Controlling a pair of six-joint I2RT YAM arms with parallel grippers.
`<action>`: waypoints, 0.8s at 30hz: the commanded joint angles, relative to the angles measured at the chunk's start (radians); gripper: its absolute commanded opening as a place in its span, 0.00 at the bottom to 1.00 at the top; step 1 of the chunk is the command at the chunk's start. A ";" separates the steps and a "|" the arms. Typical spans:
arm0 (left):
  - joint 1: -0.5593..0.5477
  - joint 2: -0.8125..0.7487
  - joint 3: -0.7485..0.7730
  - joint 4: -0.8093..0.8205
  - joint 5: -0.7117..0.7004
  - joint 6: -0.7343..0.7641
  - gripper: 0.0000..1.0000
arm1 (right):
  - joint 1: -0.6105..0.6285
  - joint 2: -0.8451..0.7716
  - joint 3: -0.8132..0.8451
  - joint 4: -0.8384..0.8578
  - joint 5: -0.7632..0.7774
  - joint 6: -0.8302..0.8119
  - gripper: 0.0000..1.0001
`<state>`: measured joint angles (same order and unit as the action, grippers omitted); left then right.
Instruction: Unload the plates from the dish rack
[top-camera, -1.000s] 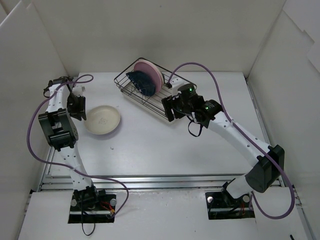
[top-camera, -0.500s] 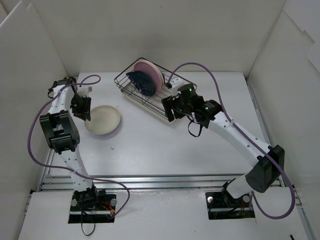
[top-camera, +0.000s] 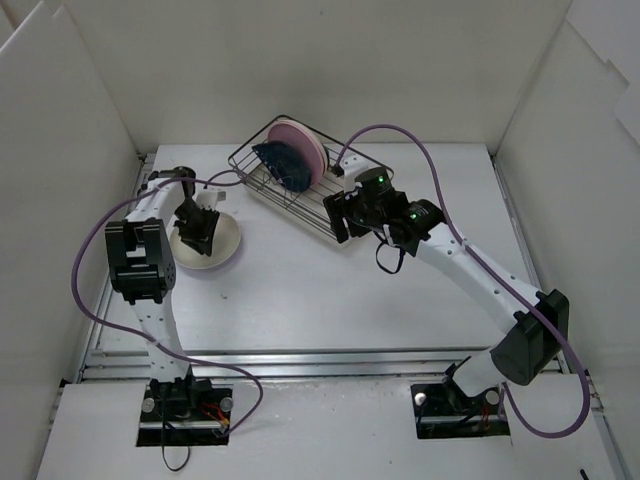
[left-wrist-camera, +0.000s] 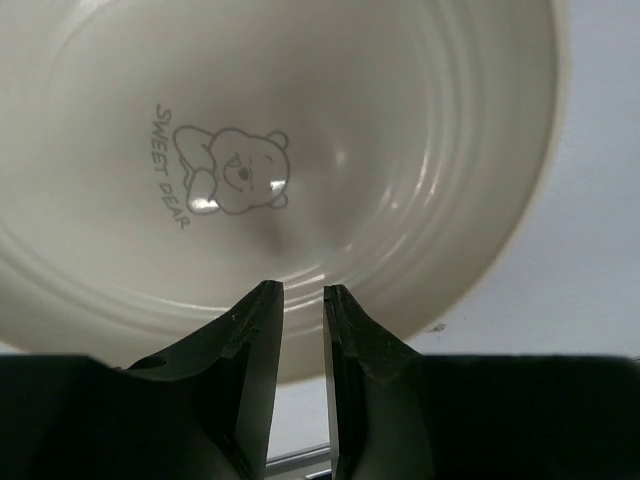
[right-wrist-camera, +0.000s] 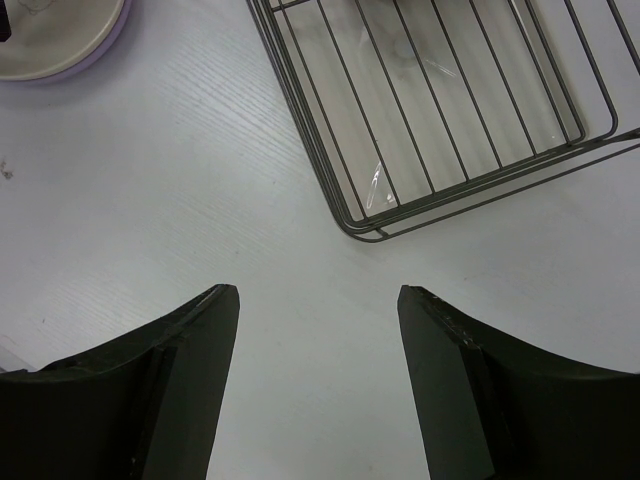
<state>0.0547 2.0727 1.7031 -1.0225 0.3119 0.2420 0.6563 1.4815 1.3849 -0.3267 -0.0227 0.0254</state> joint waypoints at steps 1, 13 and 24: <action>-0.006 -0.013 0.010 0.036 -0.008 -0.001 0.23 | 0.011 -0.035 0.017 0.028 0.020 0.005 0.66; -0.006 0.020 -0.010 0.110 -0.069 -0.004 0.23 | 0.009 -0.053 0.005 0.020 0.053 0.011 0.66; -0.006 -0.040 0.105 0.053 -0.016 -0.009 0.23 | 0.008 -0.076 0.009 0.024 0.063 0.018 0.66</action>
<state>0.0525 2.1185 1.7161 -0.9459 0.2657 0.2337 0.6563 1.4727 1.3823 -0.3344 0.0139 0.0277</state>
